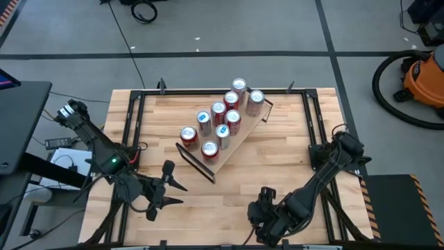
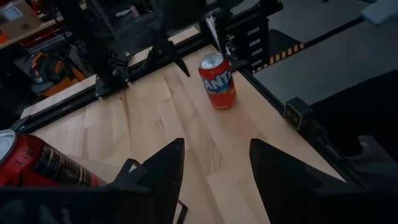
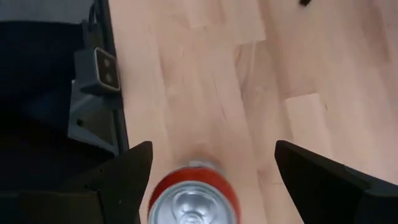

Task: Place canned beverage on shelf
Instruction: Put the red soda can on the shelf aligned with the other red soda can

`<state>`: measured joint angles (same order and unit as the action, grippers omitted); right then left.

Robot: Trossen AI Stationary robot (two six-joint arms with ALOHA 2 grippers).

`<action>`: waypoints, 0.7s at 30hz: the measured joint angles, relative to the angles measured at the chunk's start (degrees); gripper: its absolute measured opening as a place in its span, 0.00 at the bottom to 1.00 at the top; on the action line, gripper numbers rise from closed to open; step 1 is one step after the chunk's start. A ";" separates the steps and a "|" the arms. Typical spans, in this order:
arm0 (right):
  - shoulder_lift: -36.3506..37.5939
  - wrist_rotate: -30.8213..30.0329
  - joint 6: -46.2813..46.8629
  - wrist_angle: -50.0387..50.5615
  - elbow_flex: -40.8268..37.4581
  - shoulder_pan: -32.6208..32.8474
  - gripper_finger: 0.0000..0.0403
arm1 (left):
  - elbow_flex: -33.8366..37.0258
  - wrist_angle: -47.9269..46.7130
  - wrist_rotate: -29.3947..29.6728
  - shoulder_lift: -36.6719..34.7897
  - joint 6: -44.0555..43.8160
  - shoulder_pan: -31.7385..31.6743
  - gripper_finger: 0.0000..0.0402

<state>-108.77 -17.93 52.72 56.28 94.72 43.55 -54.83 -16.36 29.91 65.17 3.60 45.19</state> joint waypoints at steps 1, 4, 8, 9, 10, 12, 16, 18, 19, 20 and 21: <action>-0.45 0.00 -0.14 -0.31 0.00 0.25 0.86 | 0.00 0.00 0.00 0.00 0.00 -0.02 0.48; -1.42 -1.09 -1.26 -0.03 -0.15 1.11 0.86 | 0.00 0.09 0.01 0.02 0.00 -0.02 0.48; -1.82 -9.99 -4.97 -0.55 -0.26 1.70 0.86 | 0.00 0.20 0.02 0.02 0.04 -0.03 0.48; -1.58 -12.41 -6.63 -2.06 -0.26 1.69 0.86 | 0.00 0.20 0.02 0.02 0.04 -0.07 0.48; -1.23 -13.76 -8.45 -3.03 -0.24 1.64 0.86 | 0.00 0.22 0.02 0.02 0.04 -0.09 0.48; -0.65 -14.46 -10.86 -3.65 -0.24 1.17 0.86 | 0.00 0.27 0.02 0.02 0.04 -0.13 0.48; -0.65 -12.62 -11.94 -3.79 -0.24 -0.28 0.86 | 0.00 0.25 0.02 0.02 0.04 -0.13 0.48; -0.65 -11.50 -12.38 -4.16 -0.24 -0.94 0.86 | 0.00 0.24 0.02 0.02 -0.02 -0.13 0.48; -0.63 -10.94 -12.97 -4.42 -0.24 -1.26 0.86 | 0.00 0.26 0.02 0.02 -0.23 -0.13 0.48; -0.37 -10.52 -13.96 -4.78 -0.26 -1.56 0.86 | 0.00 0.24 0.02 0.02 -0.38 -0.13 0.48; 0.07 -10.25 -15.12 -5.27 -0.26 -2.01 0.86 | 0.00 0.24 0.02 0.02 -0.41 -0.13 0.48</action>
<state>-108.70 -28.18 37.60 51.01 94.45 41.54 -54.83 -16.12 29.93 65.19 3.18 45.06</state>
